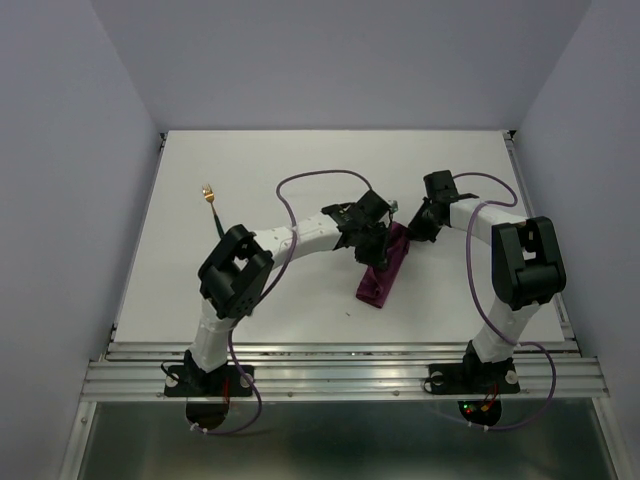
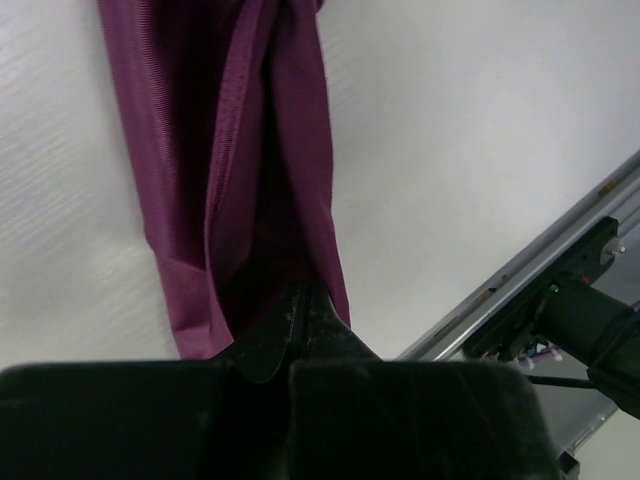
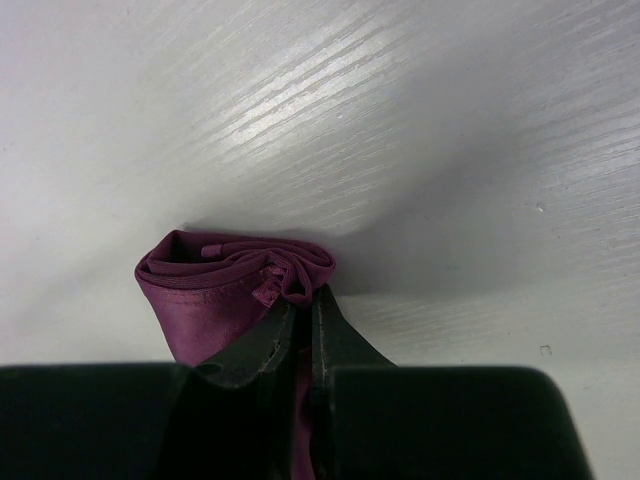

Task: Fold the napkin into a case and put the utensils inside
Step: Smooth out the smaller rectangle-folded napkin at the center of the board.

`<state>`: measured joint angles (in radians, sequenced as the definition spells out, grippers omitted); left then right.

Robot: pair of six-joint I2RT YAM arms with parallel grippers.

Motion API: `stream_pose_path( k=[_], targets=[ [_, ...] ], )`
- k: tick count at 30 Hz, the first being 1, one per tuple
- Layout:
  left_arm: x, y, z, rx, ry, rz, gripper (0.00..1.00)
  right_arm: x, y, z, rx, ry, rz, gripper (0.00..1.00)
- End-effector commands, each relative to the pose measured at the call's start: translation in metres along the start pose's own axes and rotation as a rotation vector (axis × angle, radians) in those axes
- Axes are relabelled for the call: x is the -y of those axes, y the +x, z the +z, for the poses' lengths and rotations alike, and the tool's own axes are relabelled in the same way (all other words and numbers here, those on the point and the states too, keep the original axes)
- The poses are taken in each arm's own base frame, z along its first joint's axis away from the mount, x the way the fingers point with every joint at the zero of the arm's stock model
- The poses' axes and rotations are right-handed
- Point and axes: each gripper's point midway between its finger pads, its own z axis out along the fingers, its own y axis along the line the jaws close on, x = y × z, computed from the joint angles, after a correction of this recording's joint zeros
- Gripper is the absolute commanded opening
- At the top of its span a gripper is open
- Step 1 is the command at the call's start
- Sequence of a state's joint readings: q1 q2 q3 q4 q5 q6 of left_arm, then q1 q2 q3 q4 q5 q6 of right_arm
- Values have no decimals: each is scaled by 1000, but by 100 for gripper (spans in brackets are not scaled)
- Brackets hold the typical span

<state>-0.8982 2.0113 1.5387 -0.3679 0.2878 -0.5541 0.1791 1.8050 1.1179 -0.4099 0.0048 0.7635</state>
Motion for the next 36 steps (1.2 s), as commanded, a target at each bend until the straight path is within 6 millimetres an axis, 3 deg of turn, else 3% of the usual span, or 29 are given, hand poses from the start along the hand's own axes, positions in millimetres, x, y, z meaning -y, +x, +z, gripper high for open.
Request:
stream_pose_path(
  k=[1, 8, 18, 23, 27, 29, 33, 36],
  targets=[
    [24, 5, 0, -17, 104, 38, 0, 1, -6, -11, 25, 27, -13, 1],
    [39, 15, 12, -40, 143, 49, 0, 2, -5, -12, 26, 26, -13, 1],
    [19, 24, 31, -79, 11, 99, 0, 1, -5, -14, 27, 22, -13, 1],
    [43, 9, 9, -49, 44, 170, 0, 2, -5, -14, 28, 24, -14, 1],
    [75, -10, -34, 40, 137, 220, 0, 1, -6, -15, 33, 21, -16, 1],
    [82, -17, -50, 74, 159, 231, 0, 1, -6, -15, 34, 22, -16, 1],
    [75, -24, -62, 103, 161, 207, 0, 1, -6, -15, 34, 20, -17, 1],
    [48, -25, -56, 104, 120, 142, 0, 1, -6, -15, 32, 20, -17, 1]
  ],
)
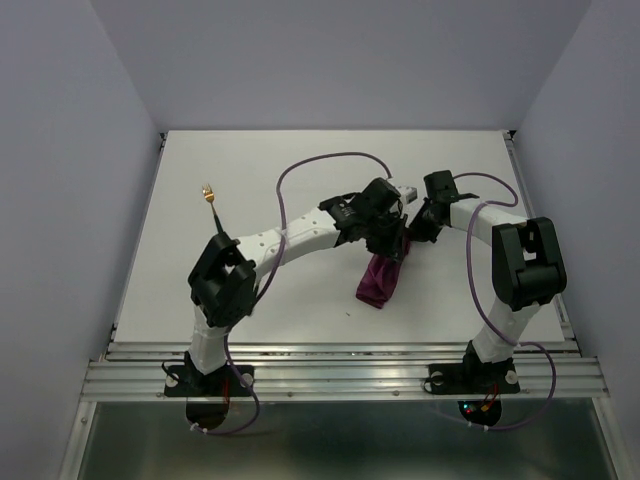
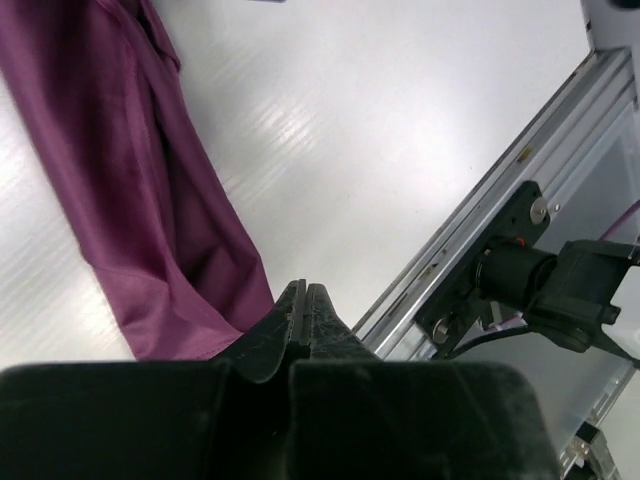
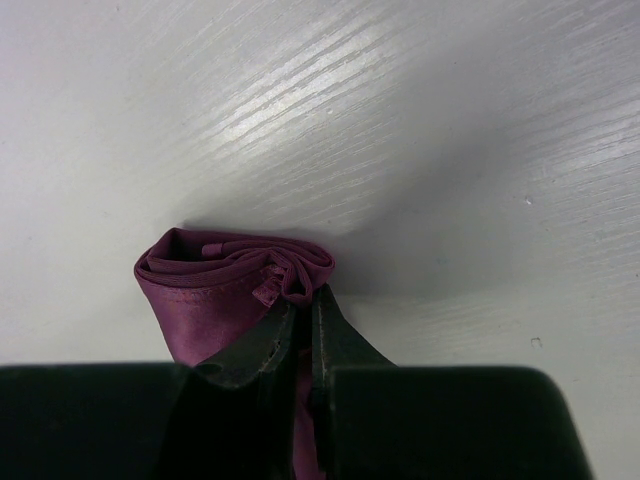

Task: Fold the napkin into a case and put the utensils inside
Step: Smooth out the smaller rectangle-folded napkin at the center of the board.

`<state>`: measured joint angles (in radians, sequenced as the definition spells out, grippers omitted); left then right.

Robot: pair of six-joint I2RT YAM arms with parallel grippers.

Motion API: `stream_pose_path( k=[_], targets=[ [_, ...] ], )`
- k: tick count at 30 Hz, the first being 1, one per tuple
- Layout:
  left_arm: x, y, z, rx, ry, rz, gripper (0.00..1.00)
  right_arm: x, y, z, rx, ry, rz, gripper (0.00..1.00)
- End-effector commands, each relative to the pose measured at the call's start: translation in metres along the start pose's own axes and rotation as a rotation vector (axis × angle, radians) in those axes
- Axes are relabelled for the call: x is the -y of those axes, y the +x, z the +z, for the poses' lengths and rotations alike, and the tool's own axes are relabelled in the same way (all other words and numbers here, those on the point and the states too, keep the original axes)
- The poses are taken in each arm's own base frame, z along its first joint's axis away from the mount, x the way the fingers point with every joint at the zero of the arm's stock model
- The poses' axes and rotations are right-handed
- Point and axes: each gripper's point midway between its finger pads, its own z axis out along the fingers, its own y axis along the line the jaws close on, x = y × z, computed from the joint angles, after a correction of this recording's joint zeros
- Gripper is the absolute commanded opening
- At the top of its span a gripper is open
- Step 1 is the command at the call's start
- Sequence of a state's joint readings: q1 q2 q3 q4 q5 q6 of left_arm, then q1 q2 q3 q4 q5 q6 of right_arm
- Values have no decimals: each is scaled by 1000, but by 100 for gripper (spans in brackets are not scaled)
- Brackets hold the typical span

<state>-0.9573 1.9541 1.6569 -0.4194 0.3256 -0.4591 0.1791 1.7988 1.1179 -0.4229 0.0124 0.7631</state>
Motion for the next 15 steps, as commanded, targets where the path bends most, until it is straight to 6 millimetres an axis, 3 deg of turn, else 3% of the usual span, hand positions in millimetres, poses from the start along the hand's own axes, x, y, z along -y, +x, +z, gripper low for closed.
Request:
stream_pose_path(
  k=[1, 7, 15],
  targets=[
    [-16, -8, -16, 49, -14, -41, 0, -1, -7, -13, 32, 9, -18, 1],
    [-63, -2, -1, 47, -108, -154, 0, -2, -8, -16, 40, 6, -24, 1],
    [-76, 10, 32, -20, -112, -162, 0, -3, -9, -17, 43, 3, -33, 2]
  ],
)
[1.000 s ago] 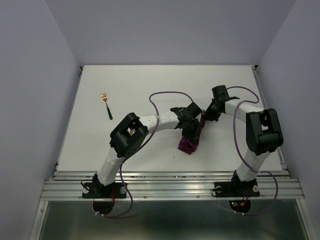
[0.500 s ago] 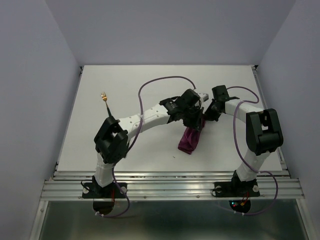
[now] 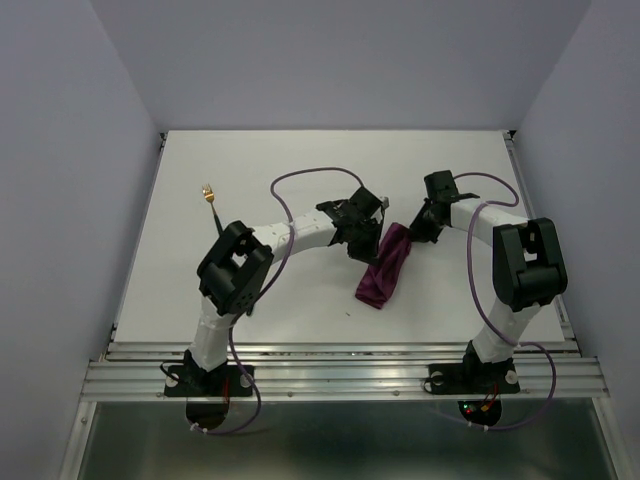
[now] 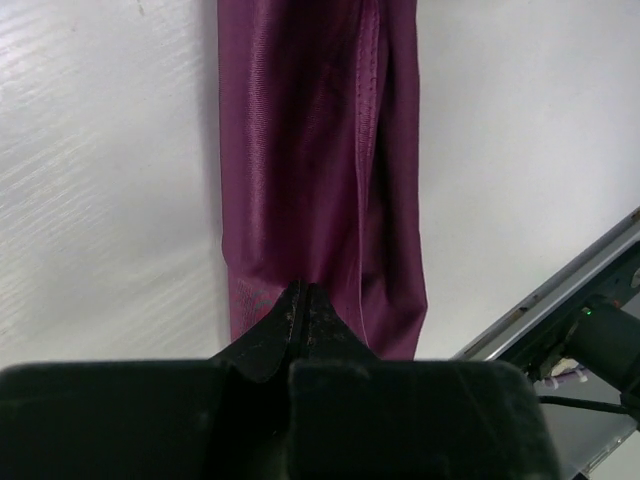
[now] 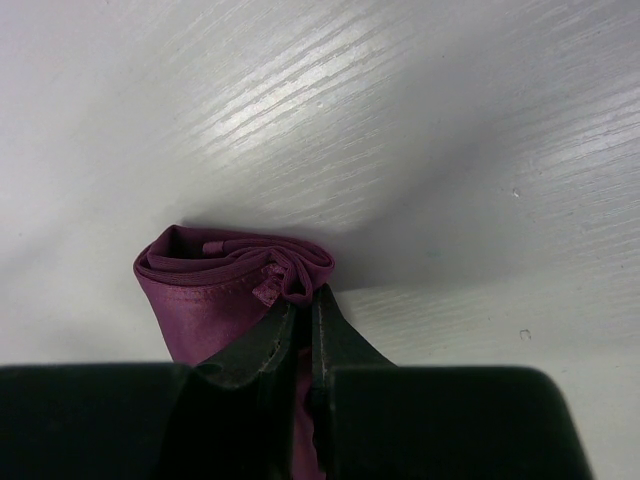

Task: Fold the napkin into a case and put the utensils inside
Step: Smooth out the smaller rectangle-folded napkin at the center of the board.

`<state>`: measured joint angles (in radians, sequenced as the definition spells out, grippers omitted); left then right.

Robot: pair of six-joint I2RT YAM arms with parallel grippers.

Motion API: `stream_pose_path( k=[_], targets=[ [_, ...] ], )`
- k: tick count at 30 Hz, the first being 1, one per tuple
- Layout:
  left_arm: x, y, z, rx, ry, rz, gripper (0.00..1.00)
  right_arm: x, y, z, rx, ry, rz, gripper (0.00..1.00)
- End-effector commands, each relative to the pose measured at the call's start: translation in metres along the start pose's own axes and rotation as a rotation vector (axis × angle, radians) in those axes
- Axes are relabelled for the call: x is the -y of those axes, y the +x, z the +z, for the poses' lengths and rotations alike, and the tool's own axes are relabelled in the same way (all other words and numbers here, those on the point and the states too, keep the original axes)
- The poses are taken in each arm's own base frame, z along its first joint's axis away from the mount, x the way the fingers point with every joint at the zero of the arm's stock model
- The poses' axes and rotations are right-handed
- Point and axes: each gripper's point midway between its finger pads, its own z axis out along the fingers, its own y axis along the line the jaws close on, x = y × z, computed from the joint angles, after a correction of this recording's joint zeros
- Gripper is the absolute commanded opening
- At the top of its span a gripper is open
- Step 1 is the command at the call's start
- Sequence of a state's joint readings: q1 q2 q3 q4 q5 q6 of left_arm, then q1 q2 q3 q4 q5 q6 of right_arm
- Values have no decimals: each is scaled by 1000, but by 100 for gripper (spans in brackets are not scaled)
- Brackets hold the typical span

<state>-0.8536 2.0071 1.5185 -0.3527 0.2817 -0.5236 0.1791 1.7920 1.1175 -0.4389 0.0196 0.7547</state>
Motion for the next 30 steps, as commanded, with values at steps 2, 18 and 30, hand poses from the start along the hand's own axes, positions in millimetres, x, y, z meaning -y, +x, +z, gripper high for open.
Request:
stream_pose_path(
  k=[2, 18, 30],
  targets=[
    [15, -3, 11, -12, 51, 26, 0, -6, -12, -17, 50, -12, -30, 9],
    [35, 11, 17, -53, 104, 89, 0, -10, -16, -69, 95, -69, -71, 64],
    [28, -2, -27, 21, 93, 82, 0, -10, 70, -104, -58, -427, -141, 69]
  ],
)
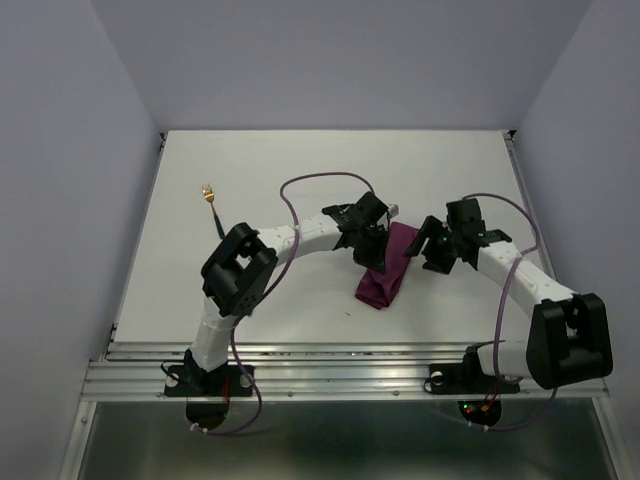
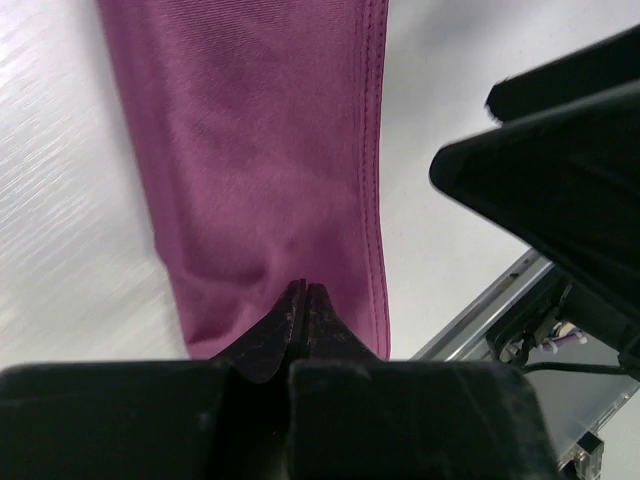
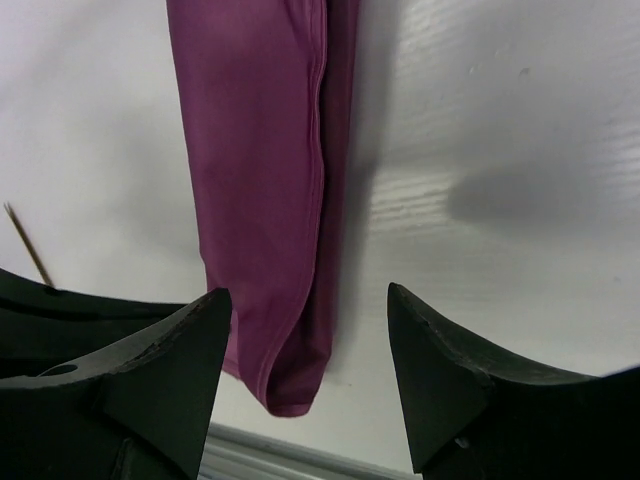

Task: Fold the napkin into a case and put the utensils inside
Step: Smooth out the smaller rectangle-folded napkin at the center of the board.

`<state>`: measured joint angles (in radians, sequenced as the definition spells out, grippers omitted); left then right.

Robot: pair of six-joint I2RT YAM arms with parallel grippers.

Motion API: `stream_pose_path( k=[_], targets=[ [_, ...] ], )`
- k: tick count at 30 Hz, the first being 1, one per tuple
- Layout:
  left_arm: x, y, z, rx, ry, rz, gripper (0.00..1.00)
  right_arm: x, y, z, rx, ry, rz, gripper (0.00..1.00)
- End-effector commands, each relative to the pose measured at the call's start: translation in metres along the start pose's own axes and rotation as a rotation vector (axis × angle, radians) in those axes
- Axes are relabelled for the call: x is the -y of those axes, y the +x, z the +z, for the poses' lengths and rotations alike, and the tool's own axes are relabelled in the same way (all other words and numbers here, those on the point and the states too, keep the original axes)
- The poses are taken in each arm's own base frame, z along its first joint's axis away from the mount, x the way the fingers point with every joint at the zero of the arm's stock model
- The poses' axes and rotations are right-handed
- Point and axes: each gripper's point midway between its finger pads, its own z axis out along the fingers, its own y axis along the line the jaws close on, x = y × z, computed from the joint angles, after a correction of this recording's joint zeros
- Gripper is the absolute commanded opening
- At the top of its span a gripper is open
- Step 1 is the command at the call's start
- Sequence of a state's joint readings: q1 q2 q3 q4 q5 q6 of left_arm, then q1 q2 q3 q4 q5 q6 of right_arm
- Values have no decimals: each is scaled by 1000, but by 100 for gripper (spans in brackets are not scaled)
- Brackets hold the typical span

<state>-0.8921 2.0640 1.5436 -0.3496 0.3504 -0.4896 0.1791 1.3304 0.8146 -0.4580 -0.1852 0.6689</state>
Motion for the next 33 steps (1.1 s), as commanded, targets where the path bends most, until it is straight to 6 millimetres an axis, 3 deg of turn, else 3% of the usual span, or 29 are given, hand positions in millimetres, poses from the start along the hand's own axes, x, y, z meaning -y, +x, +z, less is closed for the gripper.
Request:
stream_pose_path(
  k=[1, 4, 8, 14, 21, 27, 33],
  targets=[
    [10, -19, -48, 103, 31, 16, 0, -27, 17, -11, -32, -196, -42, 69],
    [-6, -15, -54, 120, 20, -32, 0, -19, 35, -11, -58, -219, -29, 68],
    [-35, 3, -47, 96, -12, -100, 0, -17, 57, -8, -99, -276, -7, 67],
    [-48, 28, -35, 42, -18, -142, 0, -20, 73, -3, -143, -341, 27, 65],
    [-48, 47, -24, -10, 11, -160, 0, -18, 86, 3, -182, -363, 46, 60],
    [-36, 64, -12, -58, 50, -158, 0, -11, 94, 8, -198, -358, 68, 52],
    [-33, 67, -8, -68, 60, -163, 0, -4, 105, 10, -225, -339, 71, 52]
  ],
)
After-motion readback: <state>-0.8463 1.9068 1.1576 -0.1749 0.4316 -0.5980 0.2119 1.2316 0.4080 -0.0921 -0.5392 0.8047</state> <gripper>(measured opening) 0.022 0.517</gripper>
